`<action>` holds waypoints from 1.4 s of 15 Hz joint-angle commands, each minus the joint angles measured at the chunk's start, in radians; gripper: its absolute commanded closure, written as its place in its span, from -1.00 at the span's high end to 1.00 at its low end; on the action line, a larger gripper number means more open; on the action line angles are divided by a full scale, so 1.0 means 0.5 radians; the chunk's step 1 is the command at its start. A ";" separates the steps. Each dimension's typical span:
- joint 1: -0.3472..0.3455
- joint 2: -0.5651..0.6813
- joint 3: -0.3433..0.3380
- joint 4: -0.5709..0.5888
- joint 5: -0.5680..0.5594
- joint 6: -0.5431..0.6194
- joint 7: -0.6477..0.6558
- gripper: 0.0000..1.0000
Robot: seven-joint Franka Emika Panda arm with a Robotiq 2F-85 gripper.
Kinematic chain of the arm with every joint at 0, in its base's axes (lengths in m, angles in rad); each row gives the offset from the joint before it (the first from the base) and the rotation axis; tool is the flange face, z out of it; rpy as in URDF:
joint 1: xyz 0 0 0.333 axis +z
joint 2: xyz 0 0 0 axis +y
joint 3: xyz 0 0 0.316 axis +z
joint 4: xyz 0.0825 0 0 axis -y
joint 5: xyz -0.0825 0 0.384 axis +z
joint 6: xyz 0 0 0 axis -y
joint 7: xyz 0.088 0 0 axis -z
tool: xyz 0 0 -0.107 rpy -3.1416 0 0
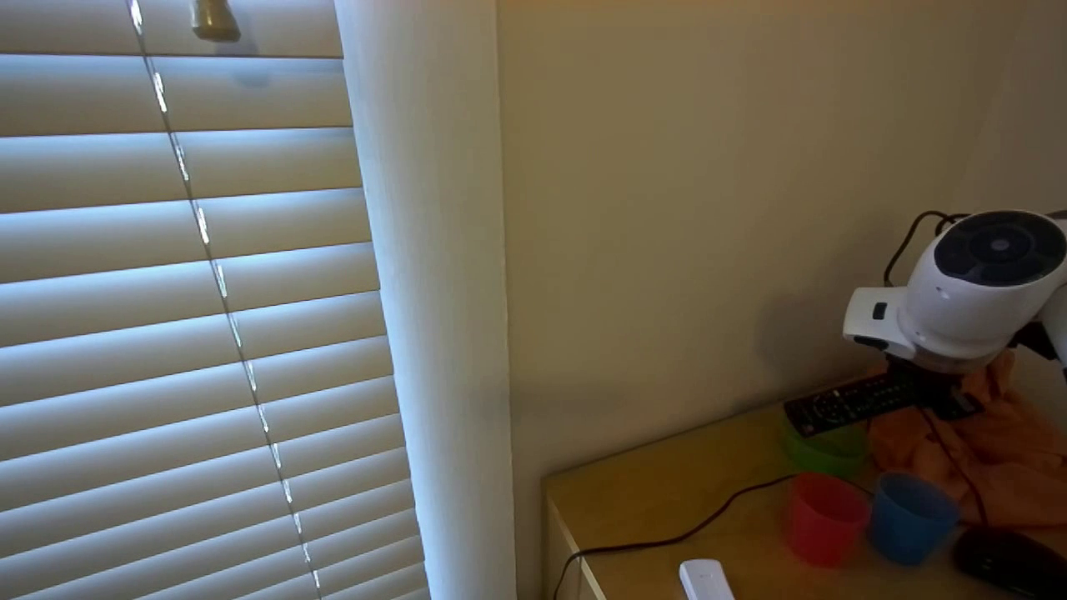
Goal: Bring the remote closer to the wall
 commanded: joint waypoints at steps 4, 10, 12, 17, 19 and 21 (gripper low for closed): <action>-0.032 0.360 0.007 0.247 -0.006 0.089 0.251 -0.39; -0.022 0.577 0.017 0.490 0.014 0.034 0.266 -0.39; -0.020 0.616 0.017 0.531 0.027 0.011 0.232 -0.39; -0.029 0.541 0.012 0.427 0.007 0.007 0.114 0.83; -0.029 0.463 0.000 0.342 -0.031 0.016 0.068 1.00; -0.037 0.359 -0.011 0.249 -0.059 0.037 0.020 1.00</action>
